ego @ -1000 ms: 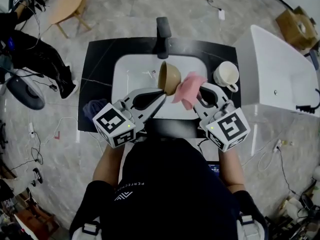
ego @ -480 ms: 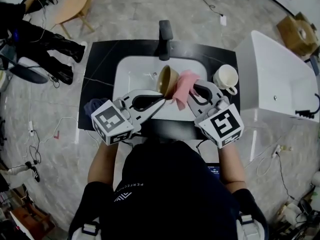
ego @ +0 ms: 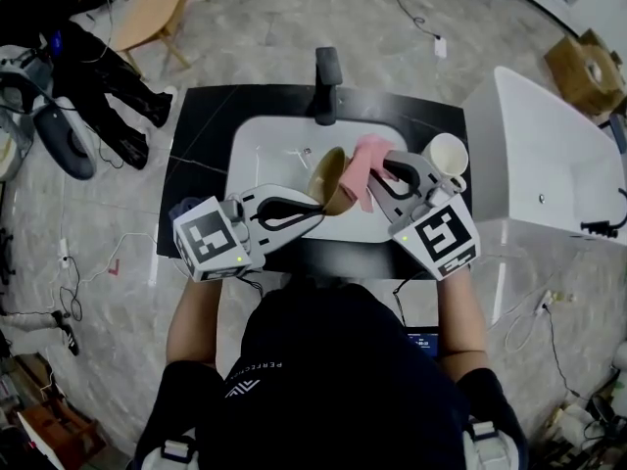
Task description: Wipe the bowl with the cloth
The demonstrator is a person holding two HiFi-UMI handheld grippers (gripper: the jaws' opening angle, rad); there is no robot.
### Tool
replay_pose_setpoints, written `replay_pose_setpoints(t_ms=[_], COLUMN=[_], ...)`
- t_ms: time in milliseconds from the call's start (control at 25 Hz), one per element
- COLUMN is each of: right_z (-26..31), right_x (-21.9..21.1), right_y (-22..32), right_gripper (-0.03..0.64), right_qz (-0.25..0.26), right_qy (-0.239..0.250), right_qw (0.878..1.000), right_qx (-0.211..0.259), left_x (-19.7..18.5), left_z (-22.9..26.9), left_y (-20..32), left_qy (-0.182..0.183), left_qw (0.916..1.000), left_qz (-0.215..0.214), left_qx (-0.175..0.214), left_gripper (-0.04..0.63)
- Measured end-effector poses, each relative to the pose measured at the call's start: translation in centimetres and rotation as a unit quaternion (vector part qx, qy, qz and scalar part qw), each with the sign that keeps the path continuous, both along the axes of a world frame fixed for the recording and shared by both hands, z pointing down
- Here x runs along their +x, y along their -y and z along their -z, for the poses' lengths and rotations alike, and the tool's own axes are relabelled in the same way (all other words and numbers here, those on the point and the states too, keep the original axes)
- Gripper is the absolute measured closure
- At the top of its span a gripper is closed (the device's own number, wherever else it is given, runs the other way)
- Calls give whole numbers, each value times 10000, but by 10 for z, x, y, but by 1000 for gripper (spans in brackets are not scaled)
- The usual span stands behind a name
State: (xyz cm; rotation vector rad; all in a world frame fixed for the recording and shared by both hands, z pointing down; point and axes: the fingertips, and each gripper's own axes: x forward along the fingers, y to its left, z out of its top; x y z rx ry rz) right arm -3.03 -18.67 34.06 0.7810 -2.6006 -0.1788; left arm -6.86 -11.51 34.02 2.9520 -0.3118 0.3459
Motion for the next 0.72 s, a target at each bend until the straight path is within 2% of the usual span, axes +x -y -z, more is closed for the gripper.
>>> replay_pose_setpoints(t_ms=[400,720], right_z=[-18,-19], right_x=[10,5], right_y=[9,4], right_gripper=[568,568], right_qz=[139,349], right_qy=[-25,387], right_qw=[9999,9986], right_qx=[27,-15], left_x=[3,3], left_z=[26,52], left_y=[-24,-17], left_qy=[-784,-1331], left_qw=[9944,9893], left_qz=[-692,-603], left_qx=[-123,-6], left_gripper=[584,583])
